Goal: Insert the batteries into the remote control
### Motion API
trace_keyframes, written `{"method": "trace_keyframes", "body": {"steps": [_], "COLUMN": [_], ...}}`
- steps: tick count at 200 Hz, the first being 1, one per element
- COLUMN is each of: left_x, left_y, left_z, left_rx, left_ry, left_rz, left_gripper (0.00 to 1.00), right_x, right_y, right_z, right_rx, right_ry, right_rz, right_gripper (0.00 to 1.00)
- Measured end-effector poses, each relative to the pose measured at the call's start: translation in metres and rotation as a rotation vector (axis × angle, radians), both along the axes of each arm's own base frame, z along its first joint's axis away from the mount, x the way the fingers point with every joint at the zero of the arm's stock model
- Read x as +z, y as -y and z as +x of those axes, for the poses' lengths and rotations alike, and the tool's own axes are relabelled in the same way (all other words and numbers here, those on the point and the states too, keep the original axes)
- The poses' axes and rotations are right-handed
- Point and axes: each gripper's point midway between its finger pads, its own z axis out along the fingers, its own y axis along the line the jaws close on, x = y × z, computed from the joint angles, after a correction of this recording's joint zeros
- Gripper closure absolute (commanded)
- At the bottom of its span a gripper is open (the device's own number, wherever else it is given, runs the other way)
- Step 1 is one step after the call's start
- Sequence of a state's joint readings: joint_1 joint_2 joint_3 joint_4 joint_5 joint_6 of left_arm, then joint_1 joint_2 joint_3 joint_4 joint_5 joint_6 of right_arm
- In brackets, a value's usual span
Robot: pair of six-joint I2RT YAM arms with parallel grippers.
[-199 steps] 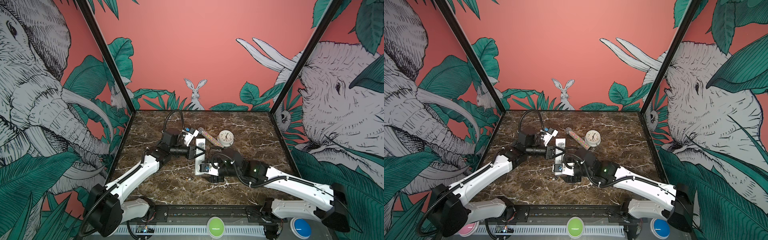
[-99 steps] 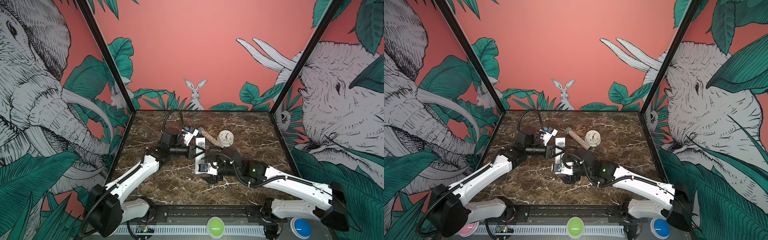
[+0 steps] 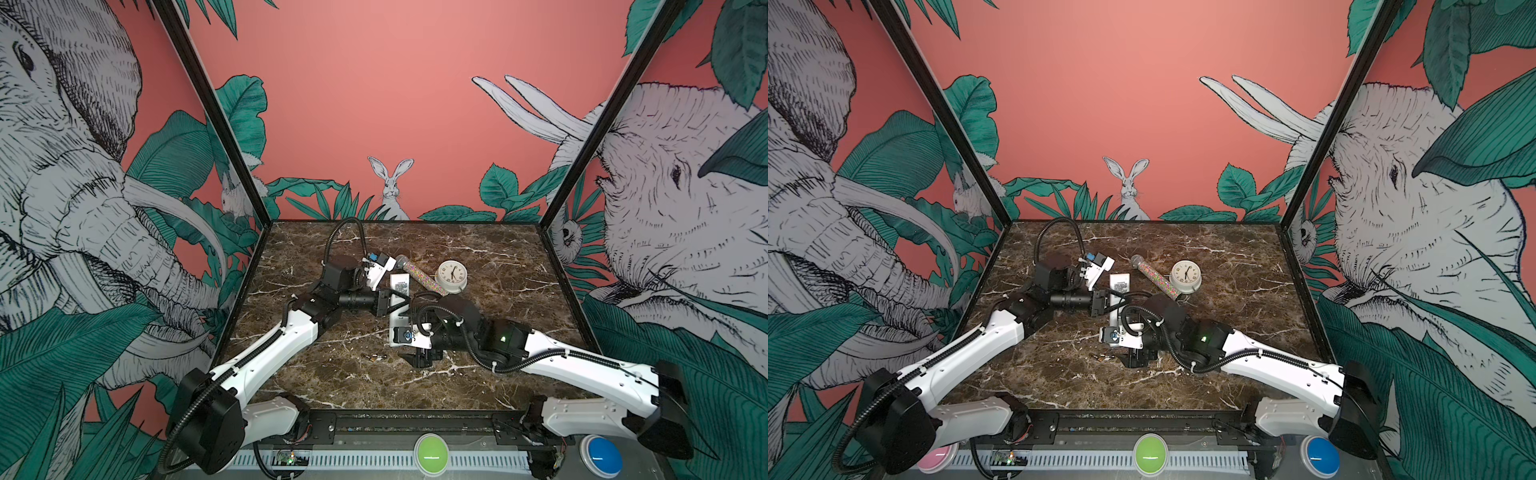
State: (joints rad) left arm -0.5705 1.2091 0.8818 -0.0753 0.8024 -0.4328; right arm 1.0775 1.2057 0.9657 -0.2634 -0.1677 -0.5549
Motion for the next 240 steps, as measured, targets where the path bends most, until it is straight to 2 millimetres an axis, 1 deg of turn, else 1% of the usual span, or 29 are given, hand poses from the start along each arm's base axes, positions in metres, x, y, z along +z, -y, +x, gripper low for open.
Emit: {"method": "trace_keyframes", "body": {"steps": [52,111,240], "left_x": [-0.002,-0.004,-0.015], "left_y": [-0.002,-0.003,-0.004], "left_z": [0.004,0.004,-0.003], "left_rx": [0.021,0.024,0.009], "left_ry": [0.002,-0.005,-0.05], "left_rz": [0.008,0.014,0.036], "left_gripper": [1.0,1.0,1.0], "right_x": [-0.004,-0.006,-0.01], "right_y": [-0.003,-0.004,-0.007], "right_z": [0.002,0.002,-0.006], "right_rx": [-0.003,-0.001,0.027], "right_ry": [0.003,-0.006,-0.085], "right_rz": [-0.009,-0.014,-0.033], "right_gripper": [0.1,0.13,0.27]}}
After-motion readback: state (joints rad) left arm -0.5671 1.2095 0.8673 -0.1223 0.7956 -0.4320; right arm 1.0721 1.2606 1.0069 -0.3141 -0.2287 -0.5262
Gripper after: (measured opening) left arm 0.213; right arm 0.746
